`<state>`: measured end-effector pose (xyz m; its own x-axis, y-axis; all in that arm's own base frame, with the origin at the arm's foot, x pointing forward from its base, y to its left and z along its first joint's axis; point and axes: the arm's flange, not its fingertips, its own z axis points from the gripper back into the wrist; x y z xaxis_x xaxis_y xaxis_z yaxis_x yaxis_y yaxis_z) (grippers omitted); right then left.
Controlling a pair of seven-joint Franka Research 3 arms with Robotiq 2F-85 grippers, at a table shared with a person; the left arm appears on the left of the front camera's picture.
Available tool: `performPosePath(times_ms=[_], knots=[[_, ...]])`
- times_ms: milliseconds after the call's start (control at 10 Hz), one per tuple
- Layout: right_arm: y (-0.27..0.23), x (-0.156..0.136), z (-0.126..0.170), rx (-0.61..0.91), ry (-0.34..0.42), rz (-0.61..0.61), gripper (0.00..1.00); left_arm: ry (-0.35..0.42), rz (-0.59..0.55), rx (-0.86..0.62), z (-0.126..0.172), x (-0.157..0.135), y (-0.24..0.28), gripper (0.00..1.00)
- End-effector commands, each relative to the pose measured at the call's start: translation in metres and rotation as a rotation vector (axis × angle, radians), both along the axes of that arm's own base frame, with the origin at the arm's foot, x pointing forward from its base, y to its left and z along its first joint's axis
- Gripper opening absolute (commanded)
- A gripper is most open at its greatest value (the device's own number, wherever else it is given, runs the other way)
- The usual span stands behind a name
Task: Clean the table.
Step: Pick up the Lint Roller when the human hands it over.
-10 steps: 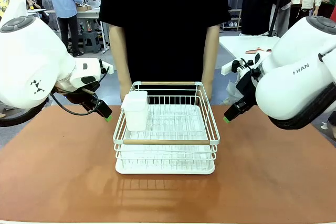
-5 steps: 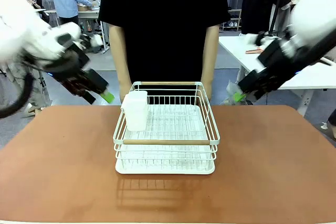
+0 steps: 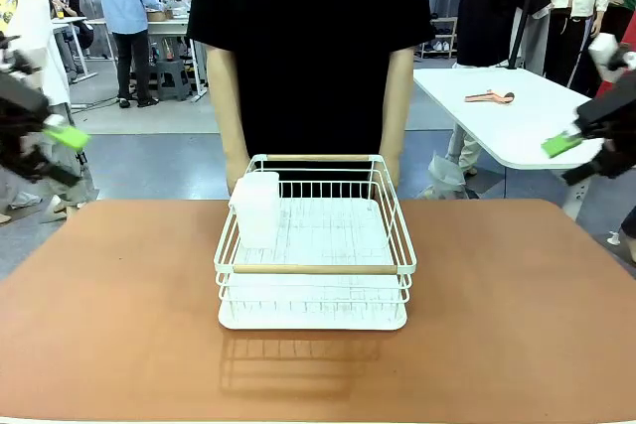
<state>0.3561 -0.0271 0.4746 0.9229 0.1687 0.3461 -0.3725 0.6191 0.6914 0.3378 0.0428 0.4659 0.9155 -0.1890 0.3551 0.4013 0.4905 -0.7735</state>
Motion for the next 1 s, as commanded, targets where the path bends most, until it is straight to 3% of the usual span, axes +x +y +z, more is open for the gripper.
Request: performPosePath(times_ms=[0,500,600,900], knots=[[-0.045,0.0,-0.005,0.126,0.088,-0.069,1.0,0.065,0.073,-0.113,-0.011,0.007,0.05,1.0],[-0.159,-0.042,-0.018,0.406,0.058,-0.275,1.0,0.073,0.289,-0.337,-0.032,-0.036,0.15,1.0],[-0.171,-0.045,-0.026,0.418,0.058,-0.331,1.0,0.081,0.323,-0.355,-0.032,-0.039,0.155,1.0],[-0.169,-0.034,-0.04,0.405,0.059,-0.336,1.0,0.026,0.32,-0.325,-0.027,-0.034,0.142,1.0]])
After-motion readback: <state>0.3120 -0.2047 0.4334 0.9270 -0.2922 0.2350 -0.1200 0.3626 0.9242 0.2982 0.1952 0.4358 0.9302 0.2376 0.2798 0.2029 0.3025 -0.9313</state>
